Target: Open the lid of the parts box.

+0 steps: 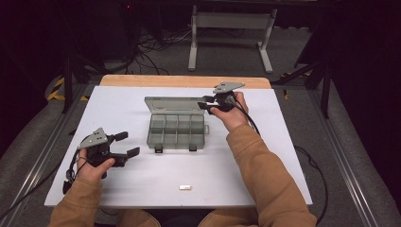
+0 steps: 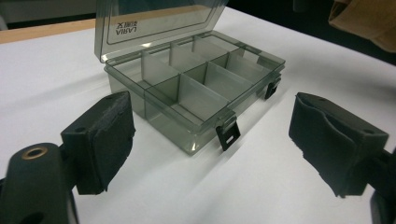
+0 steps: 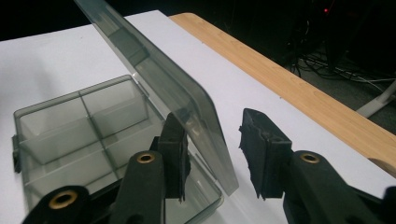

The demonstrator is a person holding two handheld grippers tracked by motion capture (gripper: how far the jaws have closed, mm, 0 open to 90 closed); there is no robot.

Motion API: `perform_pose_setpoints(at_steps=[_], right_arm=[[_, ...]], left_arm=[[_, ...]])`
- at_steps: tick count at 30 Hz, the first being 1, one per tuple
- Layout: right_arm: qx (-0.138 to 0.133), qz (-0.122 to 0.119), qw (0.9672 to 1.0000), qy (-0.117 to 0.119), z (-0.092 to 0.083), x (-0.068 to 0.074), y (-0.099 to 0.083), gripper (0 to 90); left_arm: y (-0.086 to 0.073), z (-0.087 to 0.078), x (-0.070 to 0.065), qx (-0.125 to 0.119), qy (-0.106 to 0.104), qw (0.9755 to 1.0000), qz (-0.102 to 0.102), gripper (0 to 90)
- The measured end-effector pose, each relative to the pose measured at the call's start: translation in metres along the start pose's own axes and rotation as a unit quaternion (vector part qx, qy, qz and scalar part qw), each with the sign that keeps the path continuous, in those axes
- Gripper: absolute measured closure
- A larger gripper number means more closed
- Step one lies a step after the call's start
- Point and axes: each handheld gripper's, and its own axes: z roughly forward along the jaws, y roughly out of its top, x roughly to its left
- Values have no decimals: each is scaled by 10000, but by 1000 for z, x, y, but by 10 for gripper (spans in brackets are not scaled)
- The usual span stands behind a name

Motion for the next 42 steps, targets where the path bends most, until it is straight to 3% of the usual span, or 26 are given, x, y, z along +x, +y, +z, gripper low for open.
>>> perform_pose_setpoints(at_steps=[2,6,19,31,42], right_arm=[[-32,74,10000,-59,3,-3,0,614],[-52,262,9996,-127,9,-8,-1,619],[100,383,9989,-238,29,-20,-3,613],[226,465,9982,-310,44,-25,-9,614],[280,580,9973,-352,56,-28,-17,555]], left_arm=[[0,0,0,22,47,10000,77,140],[0,2,0,-18,91,10000,-4,132],[-1,0,-3,-9,214,9996,174,101],[-2,1,-3,-24,200,9998,94,103],[-2,0,-3,4,208,9996,168,109]])
